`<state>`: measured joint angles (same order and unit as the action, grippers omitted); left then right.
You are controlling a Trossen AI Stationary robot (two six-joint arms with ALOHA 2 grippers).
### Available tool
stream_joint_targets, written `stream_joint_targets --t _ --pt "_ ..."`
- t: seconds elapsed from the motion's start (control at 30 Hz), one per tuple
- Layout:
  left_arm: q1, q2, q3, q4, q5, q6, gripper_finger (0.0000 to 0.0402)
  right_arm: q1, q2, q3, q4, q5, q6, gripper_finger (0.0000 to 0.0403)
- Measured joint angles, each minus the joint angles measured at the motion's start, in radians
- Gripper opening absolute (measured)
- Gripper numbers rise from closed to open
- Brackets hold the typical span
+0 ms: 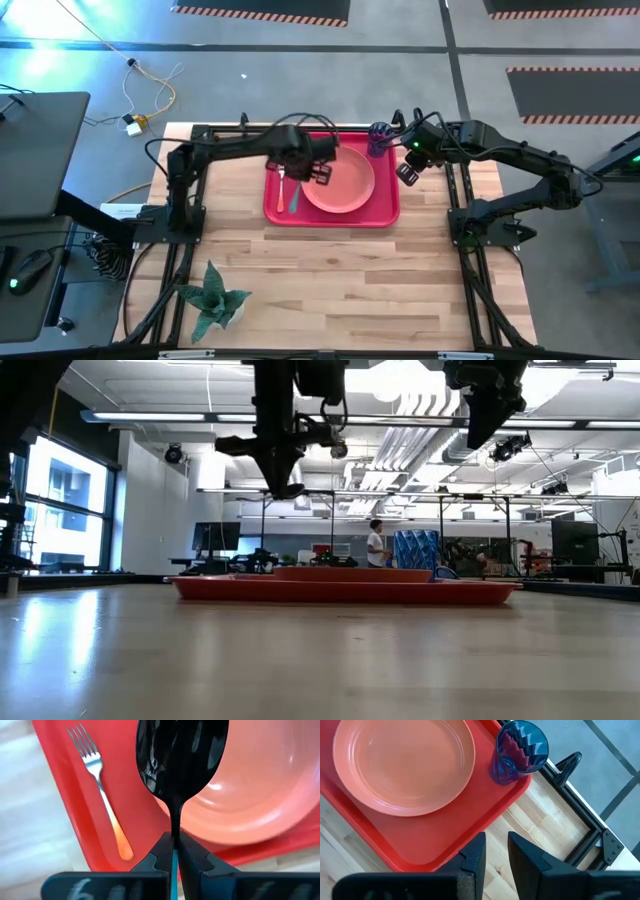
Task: Pick and place plate/cup/fork/spoon on tray
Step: Put the blue spoon on the red serving tray to the left of the orange plate
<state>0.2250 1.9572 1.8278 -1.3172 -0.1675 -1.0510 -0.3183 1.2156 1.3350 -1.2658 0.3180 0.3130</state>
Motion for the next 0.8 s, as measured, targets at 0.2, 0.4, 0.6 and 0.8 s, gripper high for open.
stream_joint_targets --t 0.2,0.4,0.6,0.8 --pt "0.096 0.002 -0.001 0.016 0.020 0.060 0.0003 -0.001 0.000 0.000 0.007 0.003 0.006 0.0074" --pt "0.169 0.002 -0.046 0.061 0.030 0.061 0.0003 -0.002 0.000 0.000 0.007 0.007 0.048 0.0074" --pt "0.192 0.003 -0.162 0.156 0.090 0.025 0.0003 -0.002 0.000 0.000 0.007 0.008 0.048 0.0074" --pt "0.173 0.003 -0.253 0.233 0.110 -0.057 0.0003 -0.002 0.000 0.000 0.007 0.011 0.045 0.0074"
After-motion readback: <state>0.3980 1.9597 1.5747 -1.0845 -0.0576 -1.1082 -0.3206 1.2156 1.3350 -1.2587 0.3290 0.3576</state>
